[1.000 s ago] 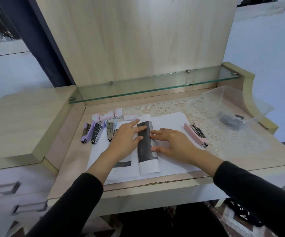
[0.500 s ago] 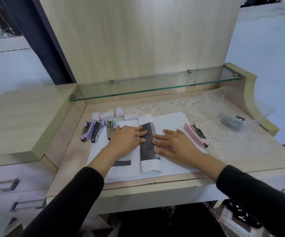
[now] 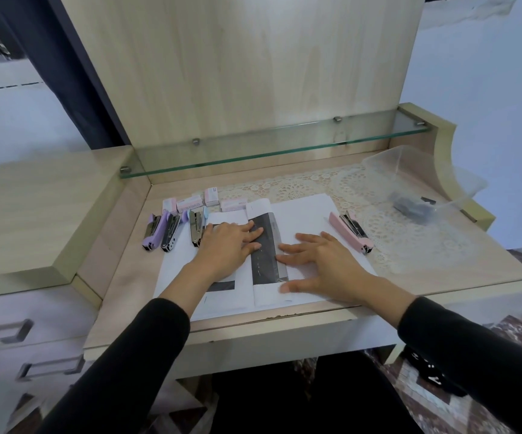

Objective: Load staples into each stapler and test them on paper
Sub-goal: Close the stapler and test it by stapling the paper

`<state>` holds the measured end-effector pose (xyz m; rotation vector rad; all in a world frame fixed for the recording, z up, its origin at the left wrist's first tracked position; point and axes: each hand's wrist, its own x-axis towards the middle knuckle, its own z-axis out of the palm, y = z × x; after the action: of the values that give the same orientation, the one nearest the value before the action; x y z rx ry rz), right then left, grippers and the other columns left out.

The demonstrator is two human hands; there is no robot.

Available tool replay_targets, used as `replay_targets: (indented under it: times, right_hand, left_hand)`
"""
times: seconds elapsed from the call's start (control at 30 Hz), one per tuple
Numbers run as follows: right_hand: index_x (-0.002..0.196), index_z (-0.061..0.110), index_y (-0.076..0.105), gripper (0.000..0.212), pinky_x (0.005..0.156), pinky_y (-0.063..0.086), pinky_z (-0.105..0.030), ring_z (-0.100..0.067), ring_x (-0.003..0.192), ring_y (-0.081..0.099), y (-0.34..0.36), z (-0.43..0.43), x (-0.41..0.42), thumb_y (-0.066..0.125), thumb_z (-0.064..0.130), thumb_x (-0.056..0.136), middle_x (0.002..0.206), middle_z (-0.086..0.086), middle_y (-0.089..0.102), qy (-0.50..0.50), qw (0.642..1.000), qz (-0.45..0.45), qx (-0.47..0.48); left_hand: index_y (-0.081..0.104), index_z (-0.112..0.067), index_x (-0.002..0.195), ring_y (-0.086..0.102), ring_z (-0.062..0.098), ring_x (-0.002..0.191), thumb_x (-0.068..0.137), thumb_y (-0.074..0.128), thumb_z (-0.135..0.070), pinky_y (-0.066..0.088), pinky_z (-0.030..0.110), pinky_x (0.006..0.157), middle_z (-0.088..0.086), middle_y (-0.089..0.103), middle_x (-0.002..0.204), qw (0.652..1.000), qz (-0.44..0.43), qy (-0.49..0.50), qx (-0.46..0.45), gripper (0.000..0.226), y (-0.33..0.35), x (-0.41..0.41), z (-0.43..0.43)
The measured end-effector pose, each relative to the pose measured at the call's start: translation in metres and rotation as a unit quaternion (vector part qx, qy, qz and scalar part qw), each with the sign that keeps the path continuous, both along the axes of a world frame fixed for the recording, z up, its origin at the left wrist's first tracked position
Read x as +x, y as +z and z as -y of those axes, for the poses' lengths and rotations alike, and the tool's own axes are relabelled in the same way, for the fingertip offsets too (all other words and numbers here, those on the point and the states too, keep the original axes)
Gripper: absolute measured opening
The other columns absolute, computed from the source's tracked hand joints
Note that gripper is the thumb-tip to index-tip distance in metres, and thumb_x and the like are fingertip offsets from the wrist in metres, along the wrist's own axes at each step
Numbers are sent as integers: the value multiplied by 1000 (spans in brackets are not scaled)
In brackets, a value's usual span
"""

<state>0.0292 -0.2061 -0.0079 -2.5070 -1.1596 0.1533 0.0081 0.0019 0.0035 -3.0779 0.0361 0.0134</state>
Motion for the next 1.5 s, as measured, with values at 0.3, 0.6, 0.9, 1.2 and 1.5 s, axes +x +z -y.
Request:
replay_targets:
  times: [0.3, 0.6, 0.9, 1.2, 1.5]
  right_hand:
    - [130, 32, 47, 71, 114, 18, -41, -10, 139, 23, 5, -1, 4, 45, 74, 73, 141, 19, 40, -9, 999, -18, 29]
    - [140, 36, 28, 50, 115, 6, -50, -13, 143, 6, 11, -13, 39, 33, 52, 92, 148, 20, 27, -5, 991, 70, -112]
    - [144, 33, 17, 52, 115, -2, -44, -18, 143, 2, 12, -24, 46, 24, 50, 95, 152, 16, 16, -30, 990, 47, -129]
    - [145, 28, 15, 52, 115, 5, -50, -22, 143, 6, 10, -42, 68, 23, 46, 96, 154, 12, 15, -51, 991, 32, -120]
    - [146, 25, 11, 64, 115, 4, -51, -20, 143, 2, 5, -37, 57, 26, 56, 92, 155, 9, 10, -38, 989, 49, -135]
  left_hand:
    - [14, -33, 145, 9, 20, 141, 88, 36, -61, 12, 45, 113, -11, 9, 154, 993, -67, -14, -92, 67, -3, -8, -8]
    - [16, -28, 145, 6, 16, 141, 71, 31, -75, 10, 44, 114, -14, 10, 153, 989, -60, -26, -132, 90, -8, -14, -1]
    - [17, -28, 145, 6, 17, 141, 82, 43, -64, 10, 44, 114, -13, 11, 153, 989, -51, -19, -140, 77, -7, -13, 1]
    - [17, -28, 145, 6, 15, 141, 82, 44, -64, 9, 43, 114, -14, 10, 153, 988, -51, -17, -143, 77, -6, -13, 2]
    - [18, -31, 145, 6, 12, 140, 81, 45, -65, 9, 34, 113, -17, 10, 152, 988, -55, -3, -142, 77, -1, -15, 5]
